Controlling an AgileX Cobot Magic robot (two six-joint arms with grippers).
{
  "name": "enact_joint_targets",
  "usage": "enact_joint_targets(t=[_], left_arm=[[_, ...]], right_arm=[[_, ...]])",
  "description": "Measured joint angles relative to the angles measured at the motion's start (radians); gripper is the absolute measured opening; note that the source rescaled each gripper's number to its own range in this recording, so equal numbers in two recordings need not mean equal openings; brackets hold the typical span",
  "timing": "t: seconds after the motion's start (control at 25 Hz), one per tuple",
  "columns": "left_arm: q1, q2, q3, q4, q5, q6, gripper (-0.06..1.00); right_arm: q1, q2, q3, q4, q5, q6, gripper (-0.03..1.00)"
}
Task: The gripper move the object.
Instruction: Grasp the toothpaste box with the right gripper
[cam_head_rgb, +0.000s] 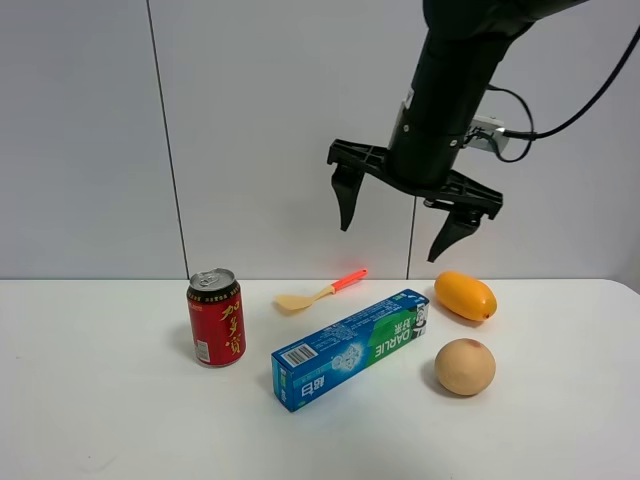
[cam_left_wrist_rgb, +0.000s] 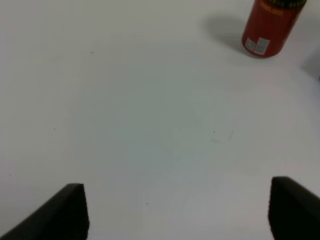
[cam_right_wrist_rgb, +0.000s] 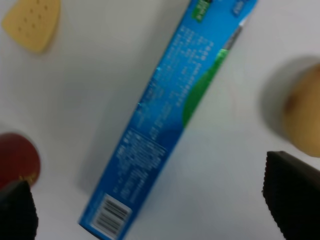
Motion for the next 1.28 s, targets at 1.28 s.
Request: enact_joint_targets(t=[1.28], left_arm=[[0.000, 0.000, 0.000, 0.000, 0.000, 0.000, 1.00]], right_arm=[[-0.025, 0.347, -0.081, 0.048, -0.099, 0.275, 1.00]])
